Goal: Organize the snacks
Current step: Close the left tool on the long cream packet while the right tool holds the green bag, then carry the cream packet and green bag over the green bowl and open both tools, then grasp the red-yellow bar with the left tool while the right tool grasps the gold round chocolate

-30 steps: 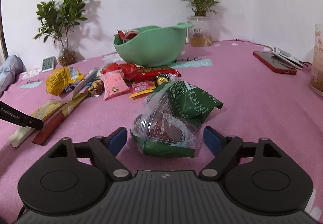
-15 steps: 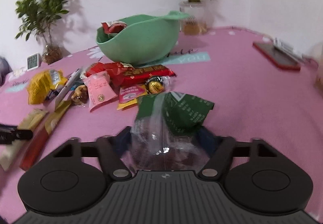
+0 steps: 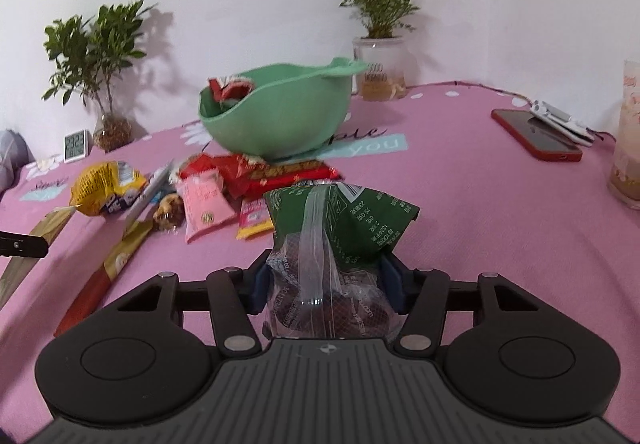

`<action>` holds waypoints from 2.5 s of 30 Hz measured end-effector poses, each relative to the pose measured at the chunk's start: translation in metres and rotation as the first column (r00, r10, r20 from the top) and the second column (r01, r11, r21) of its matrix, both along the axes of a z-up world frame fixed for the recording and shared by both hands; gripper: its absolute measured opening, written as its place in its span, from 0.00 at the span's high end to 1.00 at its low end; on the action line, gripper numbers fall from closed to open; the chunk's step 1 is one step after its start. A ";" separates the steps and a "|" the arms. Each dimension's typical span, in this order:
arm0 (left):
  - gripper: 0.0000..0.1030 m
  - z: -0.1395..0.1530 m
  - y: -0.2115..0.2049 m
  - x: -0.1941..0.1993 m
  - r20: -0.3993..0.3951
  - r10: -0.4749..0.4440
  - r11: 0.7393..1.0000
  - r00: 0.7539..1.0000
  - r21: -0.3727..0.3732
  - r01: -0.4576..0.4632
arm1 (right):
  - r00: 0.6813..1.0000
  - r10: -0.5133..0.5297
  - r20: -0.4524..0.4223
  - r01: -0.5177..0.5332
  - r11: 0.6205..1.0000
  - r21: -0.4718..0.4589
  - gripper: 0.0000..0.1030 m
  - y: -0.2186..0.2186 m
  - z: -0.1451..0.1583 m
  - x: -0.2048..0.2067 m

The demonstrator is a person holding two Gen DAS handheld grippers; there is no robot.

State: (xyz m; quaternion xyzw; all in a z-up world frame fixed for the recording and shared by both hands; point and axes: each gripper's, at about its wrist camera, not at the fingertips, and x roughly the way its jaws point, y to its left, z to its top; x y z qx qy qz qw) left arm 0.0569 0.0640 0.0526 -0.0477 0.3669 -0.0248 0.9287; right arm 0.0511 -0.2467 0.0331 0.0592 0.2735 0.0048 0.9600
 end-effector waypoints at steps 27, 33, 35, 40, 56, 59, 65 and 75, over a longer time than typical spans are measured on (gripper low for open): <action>0.00 0.096 -0.087 0.116 0.170 -0.236 0.972 0.957 0.052 0.231 | 0.975 0.050 0.216 -0.049 0.999 -0.010 0.41 -0.006 0.058 0.064; 0.00 0.096 -0.111 0.175 0.163 -0.248 0.969 0.955 0.051 0.243 | 0.960 0.098 0.263 -0.088 0.995 -0.047 0.41 -0.003 0.073 0.104; 0.00 0.092 -0.118 0.194 0.155 -0.252 0.968 0.955 0.050 0.247 | 0.957 0.115 0.268 -0.103 0.993 -0.057 0.40 -0.001 0.077 0.122; 0.00 0.077 -0.127 0.235 0.132 -0.235 0.972 0.963 0.018 0.235 | 0.955 0.141 0.260 -0.126 0.989 -0.074 0.40 0.006 0.074 0.162; 0.00 0.077 -0.074 0.156 0.176 -0.144 0.989 0.974 0.054 0.137 | 0.965 0.143 0.220 -0.115 0.984 -0.136 0.23 0.010 0.056 0.139; 0.00 0.060 -0.062 0.126 0.133 -0.132 0.991 0.982 0.044 0.127 | 0.970 0.134 0.201 -0.113 0.987 -0.116 0.22 0.003 0.049 0.120; 0.00 0.000 -0.052 0.081 -0.034 -0.087 0.996 0.996 0.016 0.087 | 0.993 0.114 0.029 -0.114 0.993 0.014 0.36 -0.008 0.015 0.136; 0.00 -0.036 -0.060 0.058 -0.112 -0.082 0.995 0.990 0.039 0.087 | 0.992 0.090 -0.083 -0.084 0.994 0.071 0.44 0.002 -0.015 0.170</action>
